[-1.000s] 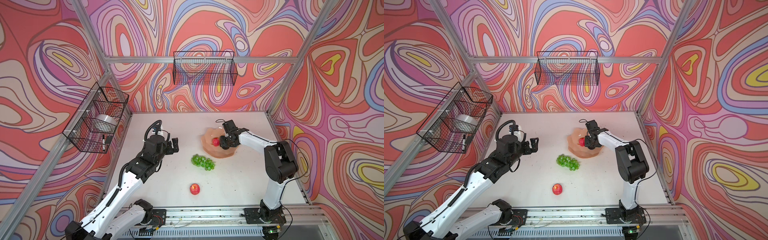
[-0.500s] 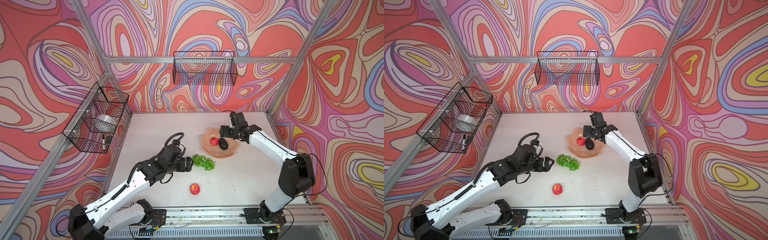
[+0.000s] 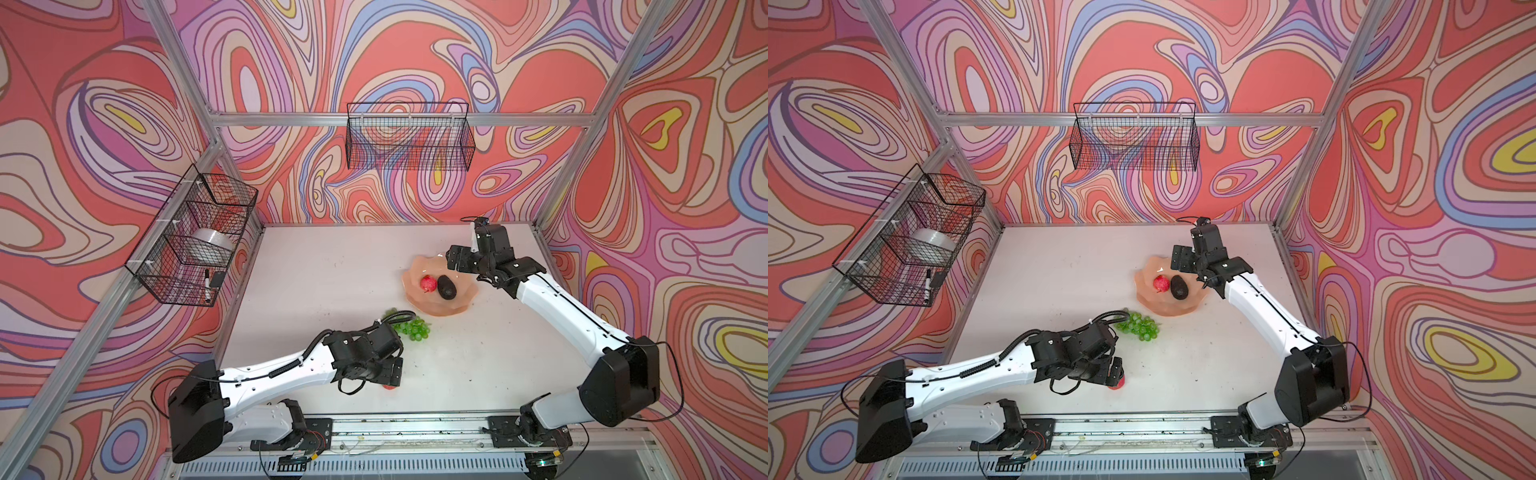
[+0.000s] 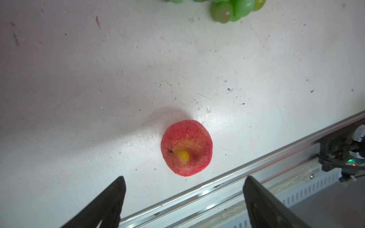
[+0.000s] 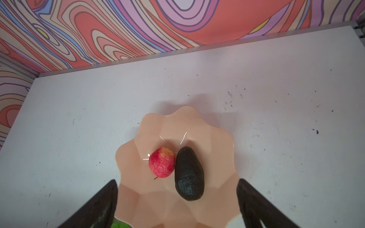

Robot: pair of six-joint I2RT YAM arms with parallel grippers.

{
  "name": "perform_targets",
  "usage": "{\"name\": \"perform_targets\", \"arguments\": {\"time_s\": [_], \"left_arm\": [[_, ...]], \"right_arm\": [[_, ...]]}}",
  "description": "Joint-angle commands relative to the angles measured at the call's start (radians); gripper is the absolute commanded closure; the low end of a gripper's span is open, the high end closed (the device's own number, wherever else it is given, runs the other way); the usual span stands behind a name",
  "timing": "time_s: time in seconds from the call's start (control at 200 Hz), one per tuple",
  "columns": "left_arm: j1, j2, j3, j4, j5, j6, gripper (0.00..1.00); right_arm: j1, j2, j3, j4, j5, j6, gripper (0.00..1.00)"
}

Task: Place and organize the fake fruits in the fruit bowl
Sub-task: 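Grasp the second red apple near the table edge with the left gripper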

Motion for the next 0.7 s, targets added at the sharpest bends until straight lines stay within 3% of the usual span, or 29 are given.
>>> {"name": "perform_targets", "arguments": {"time_s": [0.0,0.185,0.34,0.691], "left_arm": [[-0.003,0.056,-0.004,0.033,-0.002,-0.025,0.06],[-0.003,0.181,0.037,0.056,-0.018,0.002,0.05],[-0.003,0.244,0.052,0.073,0.02,0.023,0.1],[0.016,0.229,0.057,0.047,-0.018,0.06,0.54]], "right_arm": [[-0.001,-0.047,-0.028,0.009,0.002,0.01,0.03],[-0.001,-0.075,-0.041,-0.004,0.01,0.005,0.03],[-0.001,-0.089,-0.052,-0.003,0.016,0.006,0.03],[-0.001,-0.077,-0.052,0.008,0.024,0.001,0.03]]}}
